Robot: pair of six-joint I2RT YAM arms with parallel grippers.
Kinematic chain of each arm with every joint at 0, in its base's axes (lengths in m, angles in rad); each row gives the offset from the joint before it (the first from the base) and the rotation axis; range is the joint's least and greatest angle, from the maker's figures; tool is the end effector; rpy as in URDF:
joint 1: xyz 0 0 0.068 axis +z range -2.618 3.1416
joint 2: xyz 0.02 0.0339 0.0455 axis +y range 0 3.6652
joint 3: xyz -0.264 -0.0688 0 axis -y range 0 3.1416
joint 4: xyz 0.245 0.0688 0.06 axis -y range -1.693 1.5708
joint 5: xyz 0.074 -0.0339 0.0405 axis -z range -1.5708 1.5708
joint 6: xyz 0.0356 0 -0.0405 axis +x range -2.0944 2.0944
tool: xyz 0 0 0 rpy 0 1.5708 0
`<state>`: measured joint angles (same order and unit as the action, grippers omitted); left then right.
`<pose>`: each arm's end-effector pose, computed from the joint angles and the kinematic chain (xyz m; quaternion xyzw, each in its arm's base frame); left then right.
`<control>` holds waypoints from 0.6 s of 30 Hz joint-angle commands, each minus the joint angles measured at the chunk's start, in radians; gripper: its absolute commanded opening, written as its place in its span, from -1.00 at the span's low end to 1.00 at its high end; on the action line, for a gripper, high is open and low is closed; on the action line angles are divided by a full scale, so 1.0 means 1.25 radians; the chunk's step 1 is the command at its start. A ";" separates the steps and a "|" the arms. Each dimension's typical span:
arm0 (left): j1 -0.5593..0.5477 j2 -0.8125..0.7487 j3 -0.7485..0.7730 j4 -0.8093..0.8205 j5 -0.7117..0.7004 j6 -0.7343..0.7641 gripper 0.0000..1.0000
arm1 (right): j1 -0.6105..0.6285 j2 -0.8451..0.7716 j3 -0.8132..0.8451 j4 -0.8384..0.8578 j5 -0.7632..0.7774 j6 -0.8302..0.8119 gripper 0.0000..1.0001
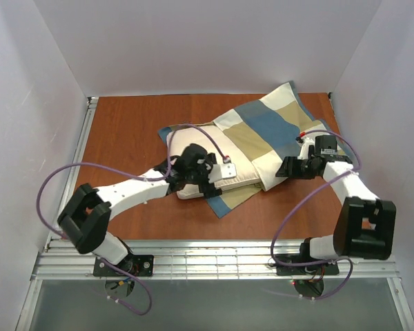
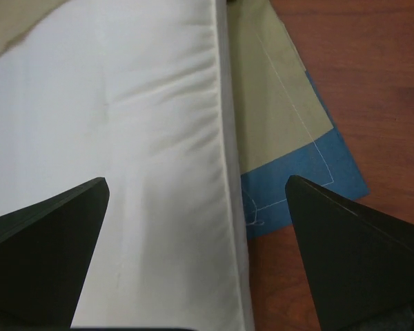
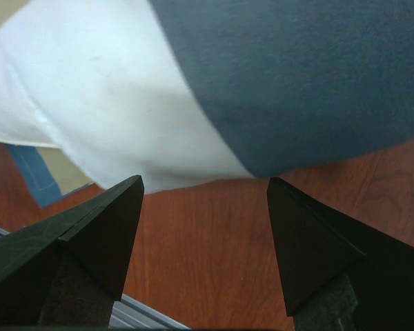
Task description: Put the pillow into the pillowcase
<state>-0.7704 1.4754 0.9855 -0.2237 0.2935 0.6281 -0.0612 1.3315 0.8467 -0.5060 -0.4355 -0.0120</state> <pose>0.2232 -0.2309 0.2432 0.6256 0.6495 -0.1619 0.4006 0.2608 -0.0009 0.2200 -0.0387 0.9369 0.1967 0.2866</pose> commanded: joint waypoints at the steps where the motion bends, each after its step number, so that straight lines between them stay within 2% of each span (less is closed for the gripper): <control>1: -0.067 0.070 -0.029 0.049 -0.145 0.094 0.96 | -0.007 0.065 0.020 0.086 0.009 -0.002 0.37; 4: -0.124 0.157 -0.044 0.138 -0.282 0.093 0.96 | -0.005 0.152 0.078 0.145 -0.032 0.003 0.37; 6: -0.129 0.211 -0.023 0.175 -0.406 0.071 0.96 | -0.004 0.199 0.129 0.162 -0.039 0.003 0.37; 8: -0.129 0.275 0.003 0.197 -0.454 0.057 0.96 | -0.004 0.222 0.161 0.170 -0.049 -0.005 0.39; 9: -0.129 0.285 0.007 0.197 -0.484 0.046 0.86 | -0.004 0.225 0.184 0.167 -0.054 -0.005 0.39; 12: -0.129 0.278 0.015 0.199 -0.472 0.024 0.48 | -0.004 0.204 0.185 0.163 -0.063 -0.016 0.39; 13: -0.129 0.268 0.024 0.173 -0.461 0.014 0.45 | -0.004 0.196 0.182 0.162 -0.062 -0.025 0.39; 14: -0.130 0.262 0.034 0.151 -0.455 0.006 0.45 | -0.004 0.183 0.176 0.162 -0.063 -0.027 0.39; 18: -0.147 0.233 0.042 0.131 -0.476 0.037 0.76 | -0.004 0.195 0.166 0.170 -0.064 -0.016 0.39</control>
<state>-0.9485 1.8137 1.0241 0.0025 -0.2398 0.6712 -0.0700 1.5856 1.0435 -0.3328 -0.4896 -0.0196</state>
